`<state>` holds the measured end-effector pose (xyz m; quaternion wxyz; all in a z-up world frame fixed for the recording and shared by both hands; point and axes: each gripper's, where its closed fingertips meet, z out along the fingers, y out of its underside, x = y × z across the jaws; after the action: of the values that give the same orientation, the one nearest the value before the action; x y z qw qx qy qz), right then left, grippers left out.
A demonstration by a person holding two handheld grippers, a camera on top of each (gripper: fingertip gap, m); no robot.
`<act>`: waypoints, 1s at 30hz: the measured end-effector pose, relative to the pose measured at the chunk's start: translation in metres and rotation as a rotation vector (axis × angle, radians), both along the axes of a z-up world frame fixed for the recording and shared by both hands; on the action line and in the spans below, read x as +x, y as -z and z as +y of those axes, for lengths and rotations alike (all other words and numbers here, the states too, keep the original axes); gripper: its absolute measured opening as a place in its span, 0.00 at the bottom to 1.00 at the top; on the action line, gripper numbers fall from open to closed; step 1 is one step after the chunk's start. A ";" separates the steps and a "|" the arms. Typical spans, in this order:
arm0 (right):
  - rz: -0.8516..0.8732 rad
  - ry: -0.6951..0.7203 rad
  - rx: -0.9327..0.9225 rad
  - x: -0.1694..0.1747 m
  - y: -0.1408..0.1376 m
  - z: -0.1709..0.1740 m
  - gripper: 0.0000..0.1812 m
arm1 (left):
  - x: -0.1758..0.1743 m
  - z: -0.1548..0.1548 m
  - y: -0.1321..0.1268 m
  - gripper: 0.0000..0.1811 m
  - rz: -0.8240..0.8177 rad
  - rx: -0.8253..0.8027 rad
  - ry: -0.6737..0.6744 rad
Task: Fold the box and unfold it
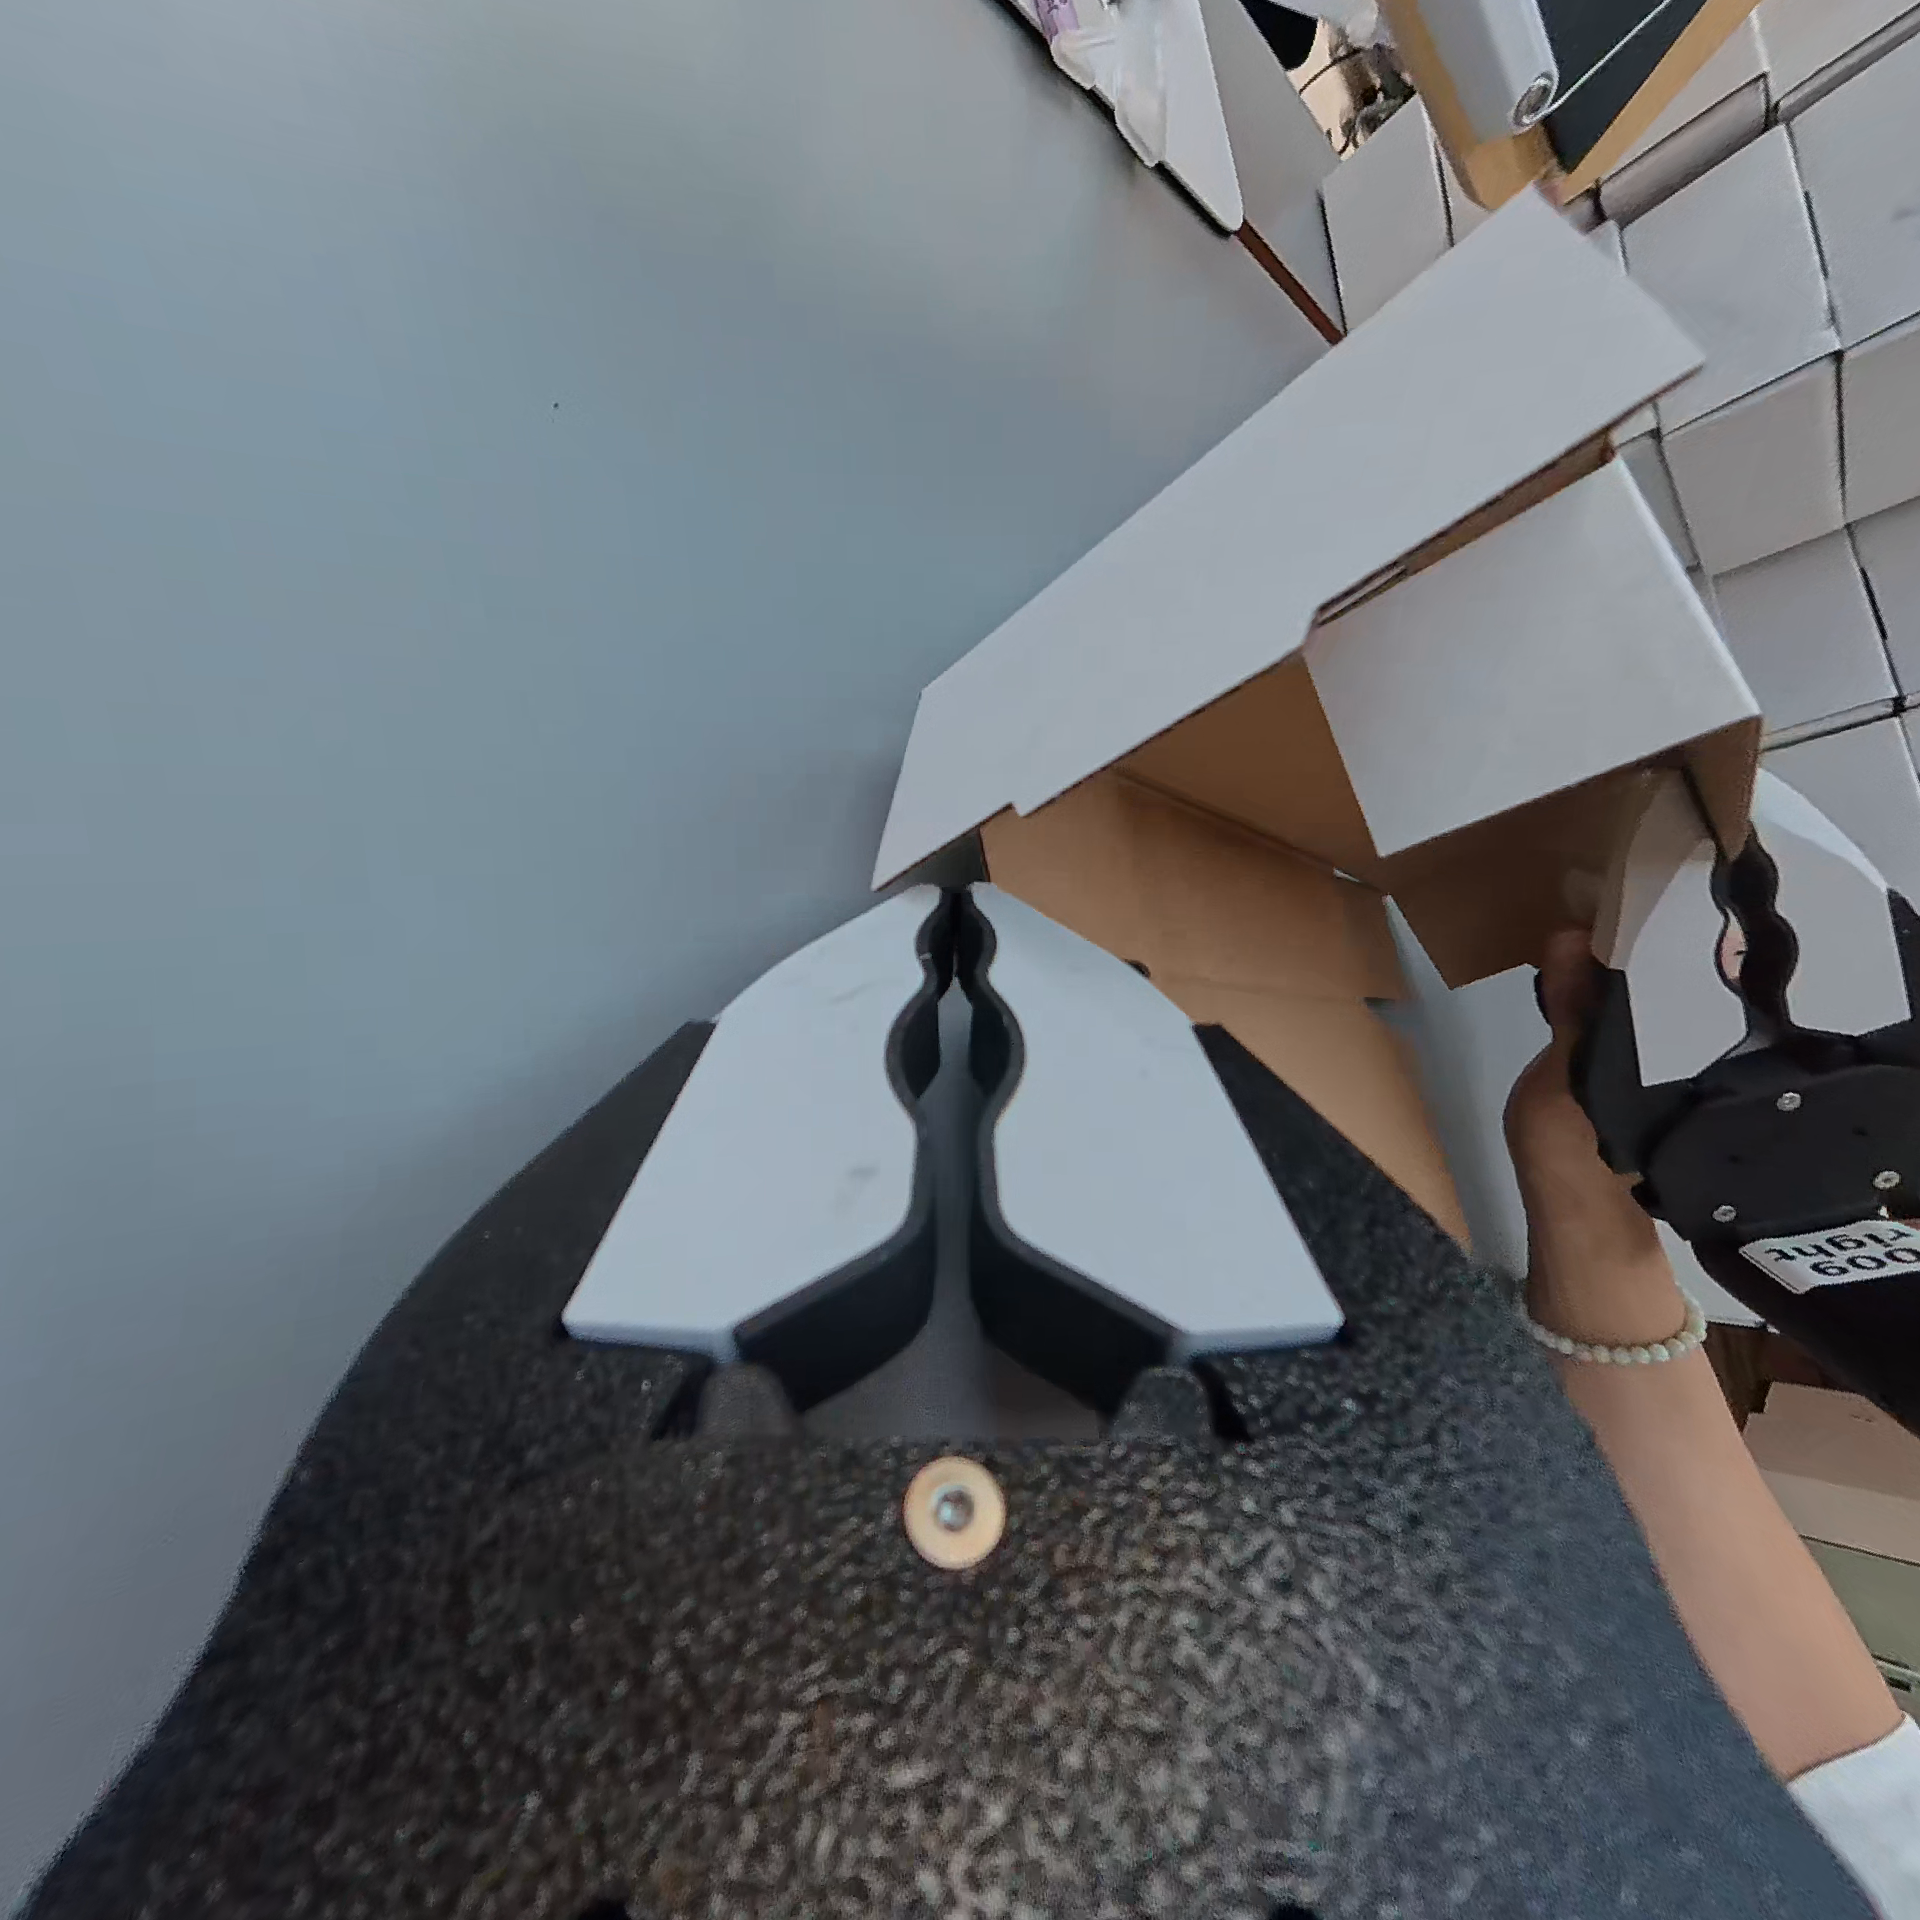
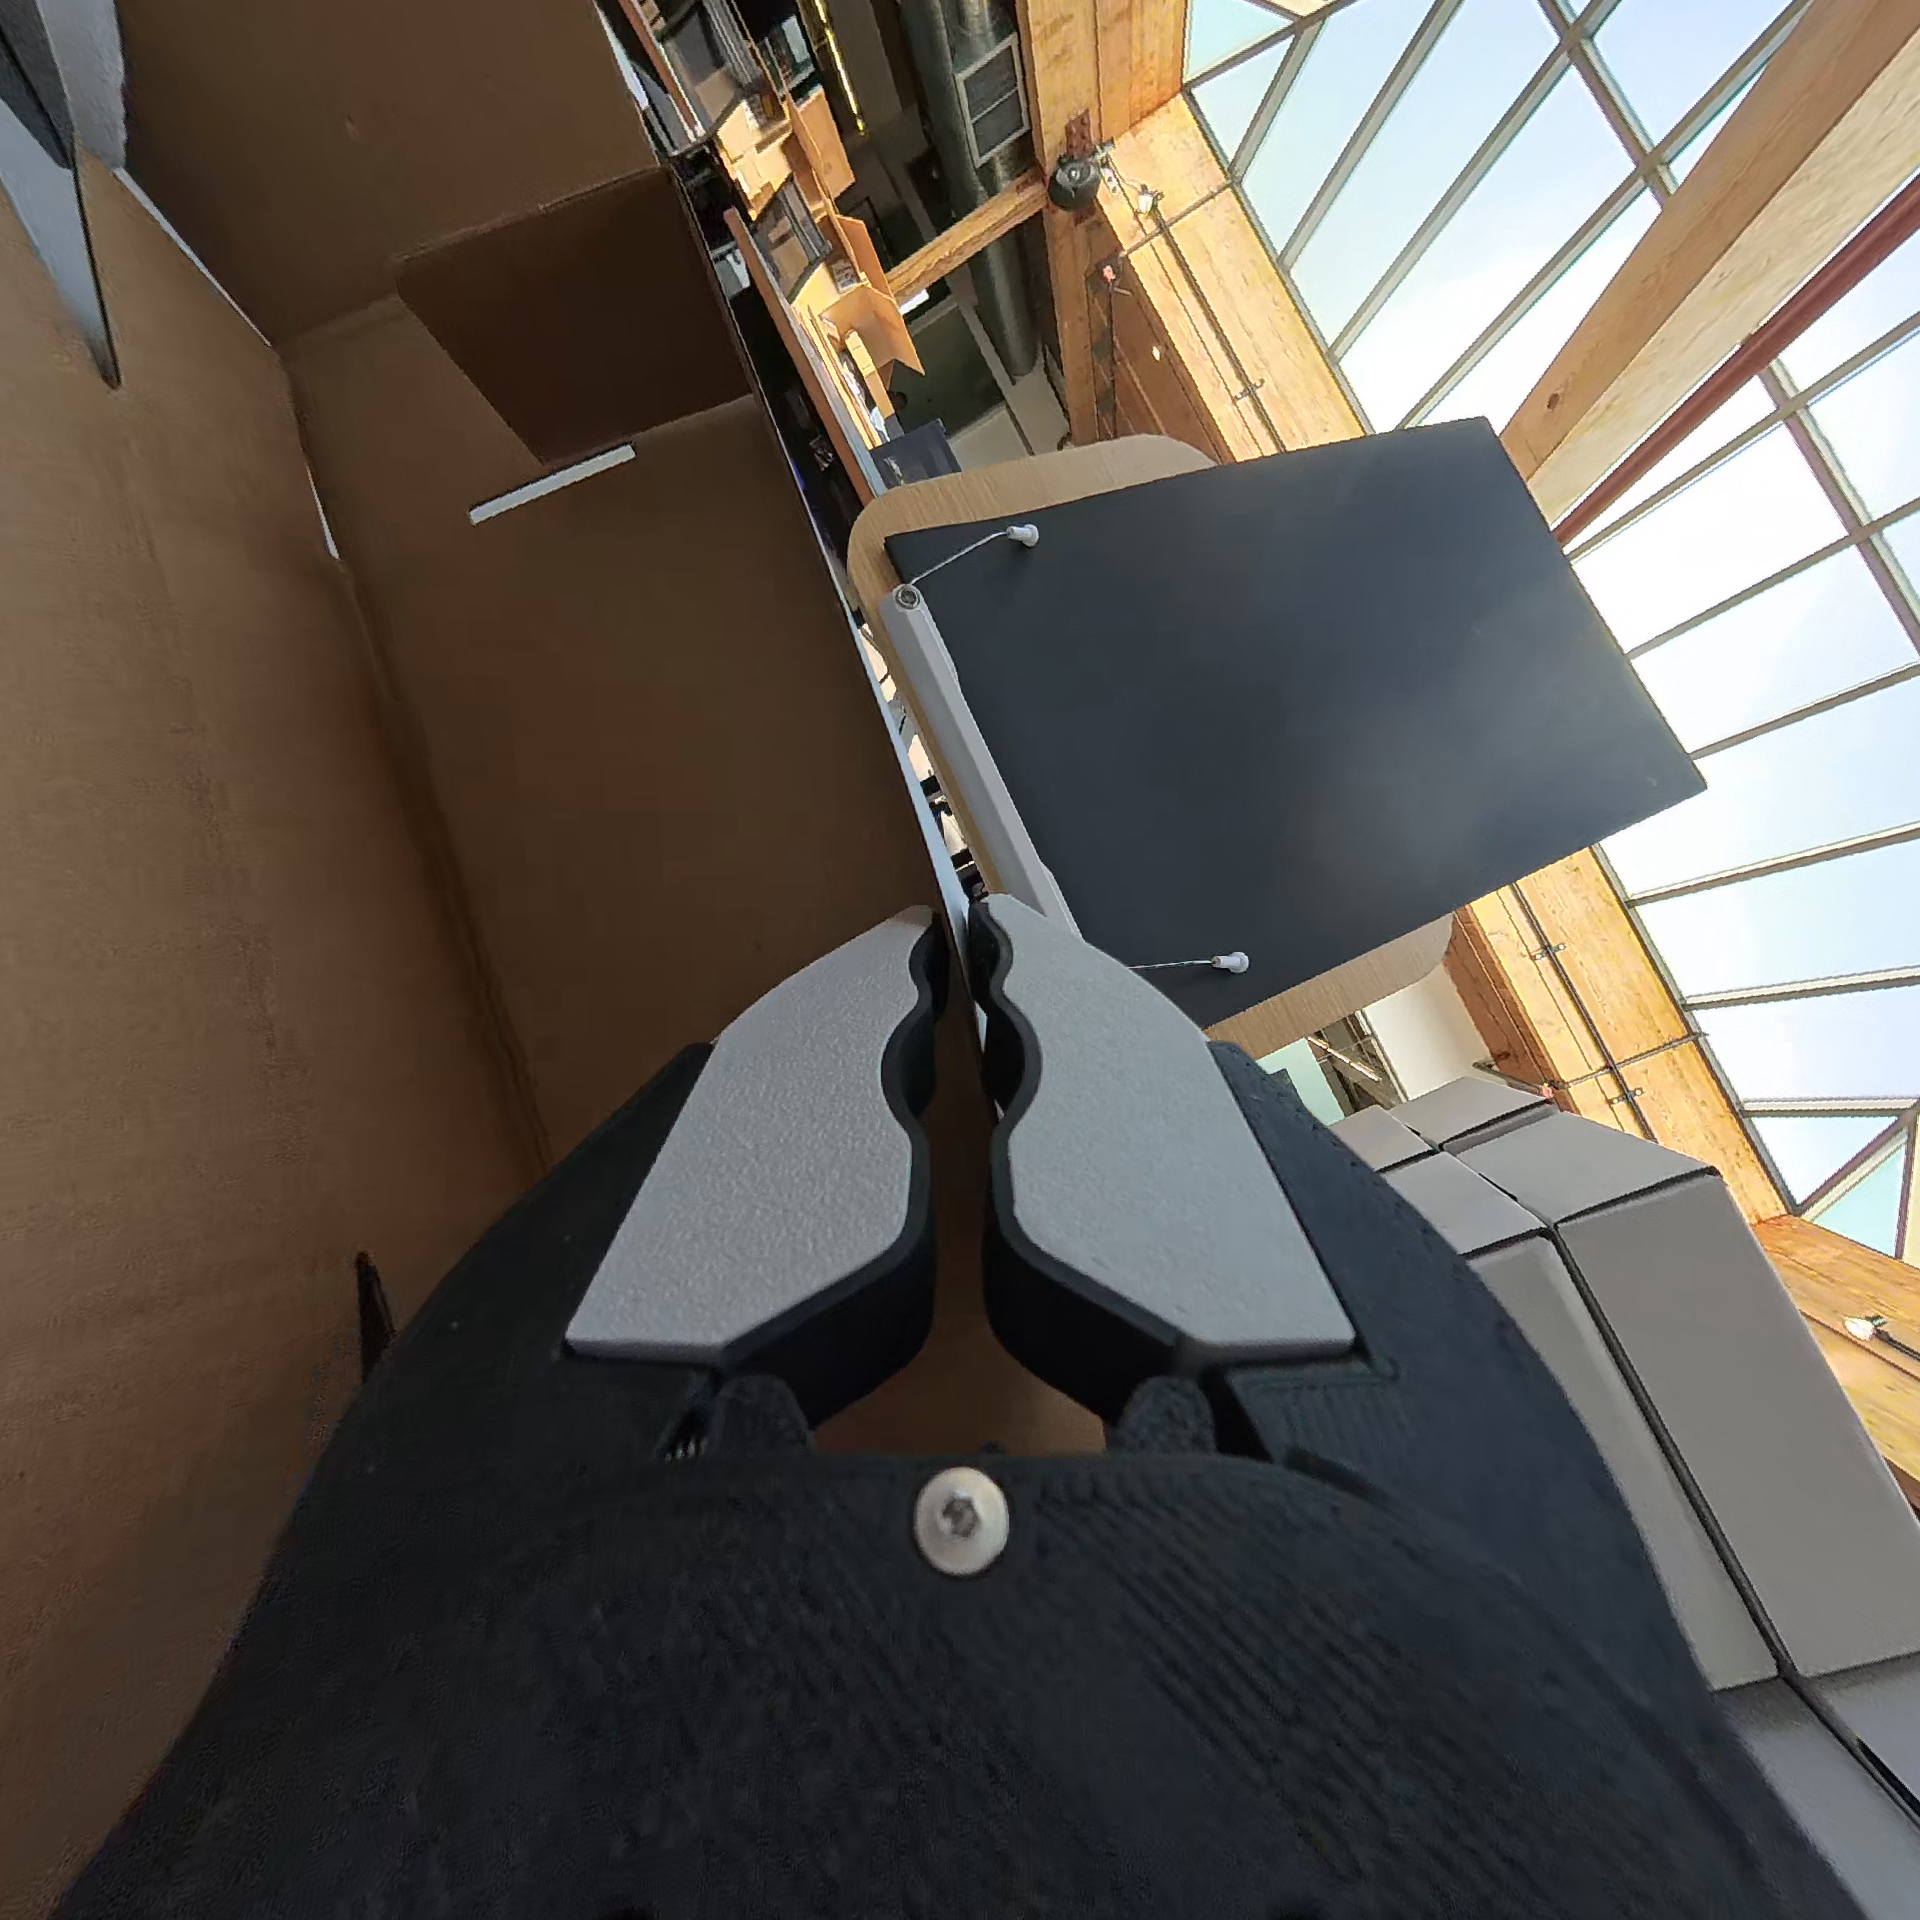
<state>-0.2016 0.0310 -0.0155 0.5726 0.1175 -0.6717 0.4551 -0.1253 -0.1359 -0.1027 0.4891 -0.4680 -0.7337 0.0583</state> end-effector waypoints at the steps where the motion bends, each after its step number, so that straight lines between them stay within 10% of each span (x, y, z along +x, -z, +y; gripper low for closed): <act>1: -0.002 0.000 0.000 0.000 0.000 0.000 0.02 | -0.001 0.000 -0.002 0.00 0.020 0.005 -0.011; 18: 0.047 -0.021 0.005 0.012 0.003 -0.003 0.03 | -0.006 0.024 -0.025 0.00 0.083 0.335 0.085; 30: -0.026 -0.028 -0.038 0.007 0.002 -0.004 0.03 | -0.015 0.051 -0.013 0.00 0.191 -0.695 0.351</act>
<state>-0.1949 0.0274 -0.0172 0.5595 0.1101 -0.6687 0.4771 -0.1402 -0.0848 -0.0898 0.3702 -0.7162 -0.5305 0.2619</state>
